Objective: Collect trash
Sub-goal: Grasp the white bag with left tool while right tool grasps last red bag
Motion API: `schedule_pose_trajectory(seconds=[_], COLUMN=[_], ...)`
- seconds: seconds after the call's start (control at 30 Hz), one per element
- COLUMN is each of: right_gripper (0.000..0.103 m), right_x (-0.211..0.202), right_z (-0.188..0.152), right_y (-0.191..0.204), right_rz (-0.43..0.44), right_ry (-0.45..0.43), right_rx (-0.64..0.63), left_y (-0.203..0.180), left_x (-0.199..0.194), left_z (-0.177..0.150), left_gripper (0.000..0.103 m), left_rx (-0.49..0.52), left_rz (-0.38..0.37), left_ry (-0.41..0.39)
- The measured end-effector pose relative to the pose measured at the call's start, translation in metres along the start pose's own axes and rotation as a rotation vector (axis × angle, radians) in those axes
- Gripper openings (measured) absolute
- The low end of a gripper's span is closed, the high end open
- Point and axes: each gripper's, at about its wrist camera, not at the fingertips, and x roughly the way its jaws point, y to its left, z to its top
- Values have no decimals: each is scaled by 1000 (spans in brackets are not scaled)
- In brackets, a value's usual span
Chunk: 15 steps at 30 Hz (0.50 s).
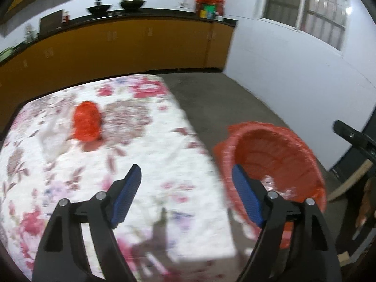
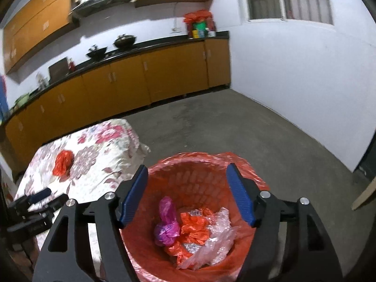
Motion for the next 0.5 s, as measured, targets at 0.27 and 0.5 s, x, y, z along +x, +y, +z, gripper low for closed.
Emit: schedule_pose_trajectory(seconds=[0.27,0.5], right_gripper=[77,77], right_x=[20,56], right_z=[7,11], right_y=[77,175], right_rz=[141,279], right_ry=[20,46], right_rx=[-107,-189], left_y=[100,181], left_x=[-20,-38], left_z=[-9,-12], left_gripper=[79,81], left_rx=[-102,-201], left_rz=[221,365], left_ry=[-43,-80])
